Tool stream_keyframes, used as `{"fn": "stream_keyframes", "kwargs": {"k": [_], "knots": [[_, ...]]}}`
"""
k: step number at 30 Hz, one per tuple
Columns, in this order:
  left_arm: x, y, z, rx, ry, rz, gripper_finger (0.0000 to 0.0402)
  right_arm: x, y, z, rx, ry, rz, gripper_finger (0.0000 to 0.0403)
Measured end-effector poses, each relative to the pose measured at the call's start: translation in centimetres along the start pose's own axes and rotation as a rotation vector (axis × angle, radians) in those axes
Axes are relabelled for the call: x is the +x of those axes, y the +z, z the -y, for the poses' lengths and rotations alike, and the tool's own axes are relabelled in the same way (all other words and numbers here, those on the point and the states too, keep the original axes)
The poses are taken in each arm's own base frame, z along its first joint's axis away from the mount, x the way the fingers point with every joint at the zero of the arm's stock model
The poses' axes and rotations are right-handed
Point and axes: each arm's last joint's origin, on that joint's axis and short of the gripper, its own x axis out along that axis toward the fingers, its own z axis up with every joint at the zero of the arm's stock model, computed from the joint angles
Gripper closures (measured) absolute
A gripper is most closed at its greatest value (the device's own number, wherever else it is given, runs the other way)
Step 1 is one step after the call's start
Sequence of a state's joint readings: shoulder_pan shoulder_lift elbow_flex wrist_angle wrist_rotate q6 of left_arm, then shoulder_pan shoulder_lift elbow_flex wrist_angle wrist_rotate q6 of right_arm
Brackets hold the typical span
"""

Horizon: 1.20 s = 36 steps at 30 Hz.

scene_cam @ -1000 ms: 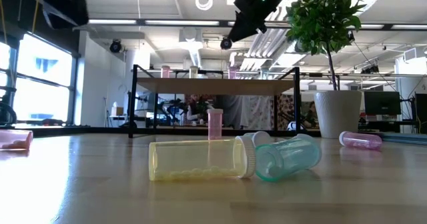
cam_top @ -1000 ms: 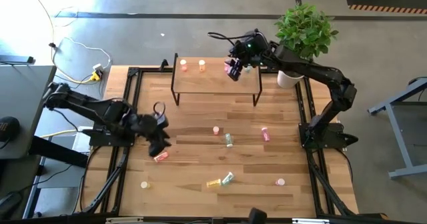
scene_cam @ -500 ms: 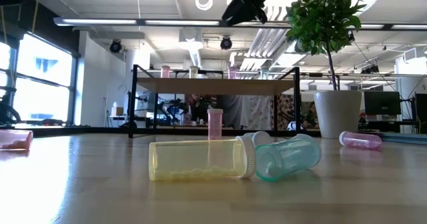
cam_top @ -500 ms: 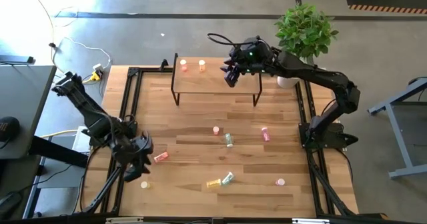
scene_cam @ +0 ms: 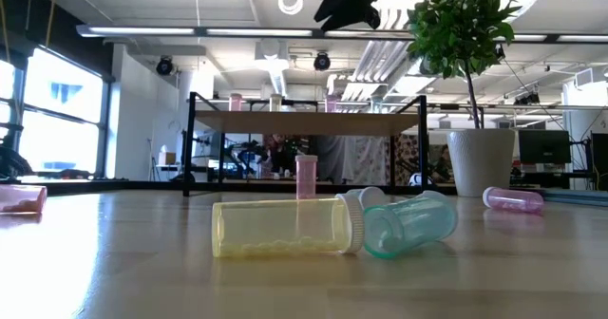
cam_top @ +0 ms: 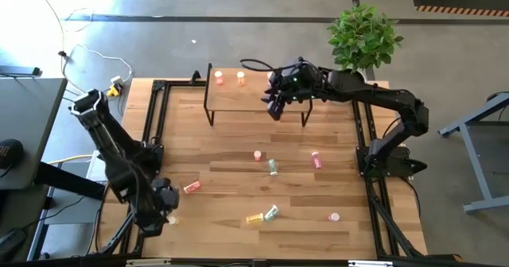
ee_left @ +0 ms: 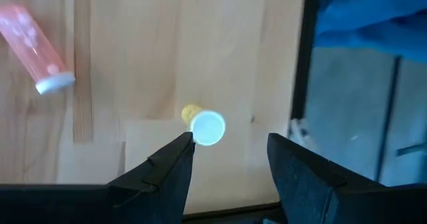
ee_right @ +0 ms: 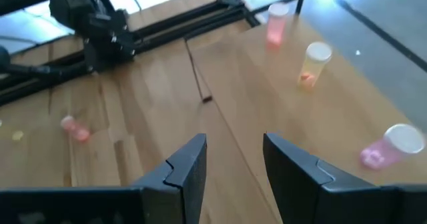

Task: Pick and place medicine bottles onto shelf by color
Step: Put the left yellow pill bottle on the shelf aligned with the other yellow pill bottle

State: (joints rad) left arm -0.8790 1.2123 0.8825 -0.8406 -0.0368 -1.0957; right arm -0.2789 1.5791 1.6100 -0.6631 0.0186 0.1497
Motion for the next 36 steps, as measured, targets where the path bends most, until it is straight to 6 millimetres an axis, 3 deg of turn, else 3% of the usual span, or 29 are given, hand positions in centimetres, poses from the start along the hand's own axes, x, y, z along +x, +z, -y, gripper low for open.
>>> {"fn": "stream_keyframes", "kwargs": {"k": [11,28,36], "knots": [[3.7,-1.2,1.1,-0.011,0.142,-0.066,0.0218,0.0,-0.7,-1.0,-0.013,0.020,-0.056,0.0263],[6.7,-1.1,1.7,-0.031,0.202,-0.067,0.0218,0.0,-0.7,-1.2,0.009,0.025,-0.058,0.0263],[7.2,-1.0,1.8,-0.058,0.212,-0.045,0.0218,0.0,-0.8,-1.2,0.009,0.024,-0.060,0.0263]]}}
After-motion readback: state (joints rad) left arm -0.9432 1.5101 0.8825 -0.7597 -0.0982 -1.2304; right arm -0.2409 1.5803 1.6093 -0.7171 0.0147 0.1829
